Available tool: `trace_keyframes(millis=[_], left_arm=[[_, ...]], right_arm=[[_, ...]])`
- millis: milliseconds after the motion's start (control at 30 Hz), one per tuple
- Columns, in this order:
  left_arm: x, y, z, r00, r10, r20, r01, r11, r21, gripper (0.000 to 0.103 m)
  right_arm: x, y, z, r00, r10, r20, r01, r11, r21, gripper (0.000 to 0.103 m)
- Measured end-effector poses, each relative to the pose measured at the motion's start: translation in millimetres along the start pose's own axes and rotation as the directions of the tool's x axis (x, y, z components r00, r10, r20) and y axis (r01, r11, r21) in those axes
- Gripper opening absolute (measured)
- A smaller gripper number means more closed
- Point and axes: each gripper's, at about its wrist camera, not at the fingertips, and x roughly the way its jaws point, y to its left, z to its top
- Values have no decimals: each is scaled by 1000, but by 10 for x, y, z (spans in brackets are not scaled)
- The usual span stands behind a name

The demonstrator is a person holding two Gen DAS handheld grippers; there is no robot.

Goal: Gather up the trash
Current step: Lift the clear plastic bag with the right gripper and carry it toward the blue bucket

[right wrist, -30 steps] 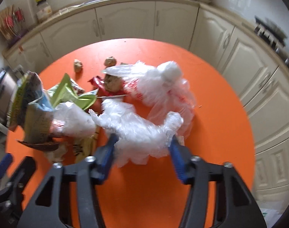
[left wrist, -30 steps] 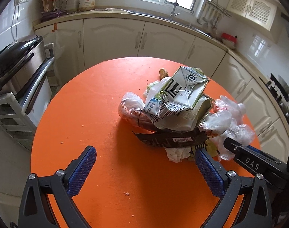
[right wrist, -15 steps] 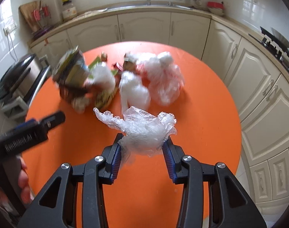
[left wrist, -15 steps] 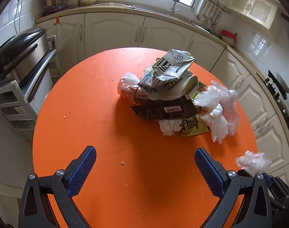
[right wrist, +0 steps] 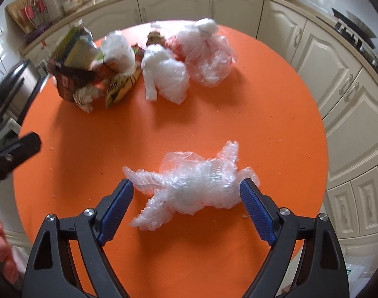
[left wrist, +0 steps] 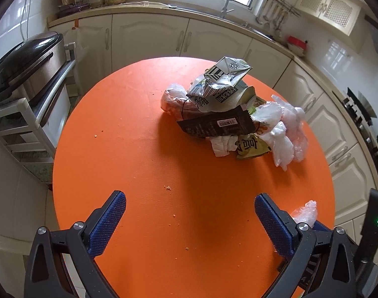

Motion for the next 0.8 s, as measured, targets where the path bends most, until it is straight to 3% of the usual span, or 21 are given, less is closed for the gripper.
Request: trace_keyframes(millis=[33, 167, 200, 300, 600, 733, 800], left_arm=[[2, -12, 6, 1000, 1, -2, -1, 1000, 2, 102], [35, -144, 51, 1000, -13, -18, 13, 1000, 28, 102], [35, -211, 62, 1000, -24, -18, 24, 999, 44, 102], [59, -462, 108, 998, -59, -21, 60, 993, 99, 102], [425, -1308, 403, 982, -117, -147, 144, 972, 188, 102], [632, -1456, 608, 975, -126, -181, 149, 982, 118, 101], [782, -1477, 725, 977, -96, -189, 114, 990, 88, 101]], right_arm=[[52, 21, -9, 1000, -20, -14, 20, 1000, -6, 87], [-52, -84, -11, 1000, -18, 24, 18, 999, 31, 41], [-75, -162, 0, 1000, -4, 26, 2, 998, 56, 38], [-183, -413, 41, 998, 24, 63, -32, 991, 129, 37], [-416, -1092, 343, 981, 5, 195, -49, 974, 222, 37], [-376, -1368, 499, 975, 2, 221, -58, 968, 245, 37], [-343, -1503, 568, 972, 9, 236, -70, 966, 250, 37]])
